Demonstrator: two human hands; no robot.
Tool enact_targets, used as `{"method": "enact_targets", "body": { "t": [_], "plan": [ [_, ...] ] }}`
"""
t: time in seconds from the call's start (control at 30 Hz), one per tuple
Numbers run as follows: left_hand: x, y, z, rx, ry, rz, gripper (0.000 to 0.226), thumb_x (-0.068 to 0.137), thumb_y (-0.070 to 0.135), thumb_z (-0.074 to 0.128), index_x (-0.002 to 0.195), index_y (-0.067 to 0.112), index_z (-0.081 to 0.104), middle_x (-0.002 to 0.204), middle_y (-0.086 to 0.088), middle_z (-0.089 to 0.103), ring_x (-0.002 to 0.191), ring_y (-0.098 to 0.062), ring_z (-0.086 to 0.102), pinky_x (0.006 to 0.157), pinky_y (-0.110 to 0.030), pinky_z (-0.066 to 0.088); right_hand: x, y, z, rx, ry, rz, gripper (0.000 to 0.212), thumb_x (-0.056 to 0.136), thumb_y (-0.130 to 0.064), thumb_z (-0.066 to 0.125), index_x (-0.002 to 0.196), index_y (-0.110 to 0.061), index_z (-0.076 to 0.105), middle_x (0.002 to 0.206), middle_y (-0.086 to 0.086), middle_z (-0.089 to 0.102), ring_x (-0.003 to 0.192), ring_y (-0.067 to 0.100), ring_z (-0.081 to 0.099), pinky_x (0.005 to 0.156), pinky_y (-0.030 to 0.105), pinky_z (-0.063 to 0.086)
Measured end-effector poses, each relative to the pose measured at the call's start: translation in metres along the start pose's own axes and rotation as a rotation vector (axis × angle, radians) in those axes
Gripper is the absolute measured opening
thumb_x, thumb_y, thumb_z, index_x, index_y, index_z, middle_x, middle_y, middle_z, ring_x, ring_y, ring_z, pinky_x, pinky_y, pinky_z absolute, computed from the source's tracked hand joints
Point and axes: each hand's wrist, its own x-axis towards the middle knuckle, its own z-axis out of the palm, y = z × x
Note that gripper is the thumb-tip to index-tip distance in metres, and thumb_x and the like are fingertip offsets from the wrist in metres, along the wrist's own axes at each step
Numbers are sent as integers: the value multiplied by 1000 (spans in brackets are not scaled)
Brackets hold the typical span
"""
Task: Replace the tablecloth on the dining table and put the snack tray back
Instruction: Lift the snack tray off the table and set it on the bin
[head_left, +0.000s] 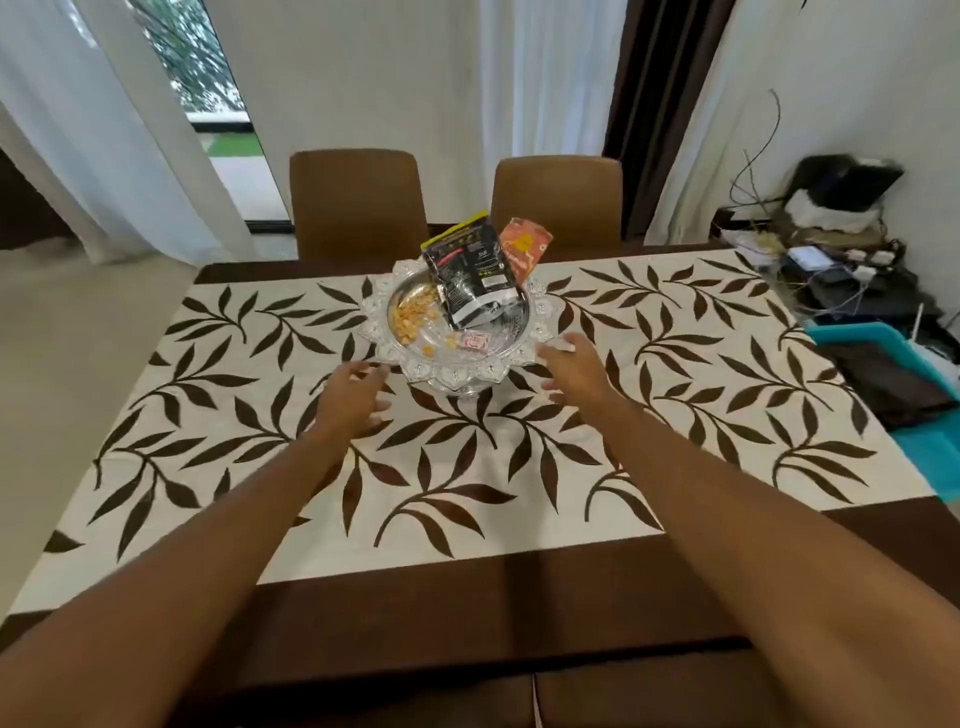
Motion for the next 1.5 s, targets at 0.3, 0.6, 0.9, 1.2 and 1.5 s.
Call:
{"method": "enact_targets", "body": {
  "t": [0.3,0.6,0.9,1.2,1.5],
  "plan": [
    [68,4,12,-313,-128,-93,34,94,11,64,128,11,58,113,-12,72,95,-26,74,80,-39,61,54,-12,31,384,-6,190,48,93,-10,65,137,-23,52,107,4,71,72,13,65,58,24,52],
    [51,13,16,-419,-117,-147,35,96,1,58,130,12,58,112,-10,72,97,-20,71,74,-30,58,47,-4,14,490,-15,212,62,89,2,68,142,-25,53,107,4,73,76,9,60,60,21,52],
    [-55,49,69,-428,-192,-83,32,97,5,57,126,17,62,102,-5,74,83,-14,71,70,-28,59,-17,7,-97,583,2,118,64,86,3,71,143,-22,53,100,2,75,70,8,61,56,21,52],
    [-229,43,215,-380,-319,-53,23,98,4,55,118,14,60,104,-4,68,72,-13,68,69,-24,61,-115,87,-310,649,68,12,51,86,3,70,128,-23,60,80,-1,67,60,7,46,50,19,43],
    [-368,-21,399,-340,-472,-221,39,95,3,60,132,16,58,111,-2,68,82,-14,65,58,-20,57,-210,217,-507,709,267,32,39,89,11,61,117,-14,67,74,-2,73,51,8,63,42,15,42]
  ]
}}
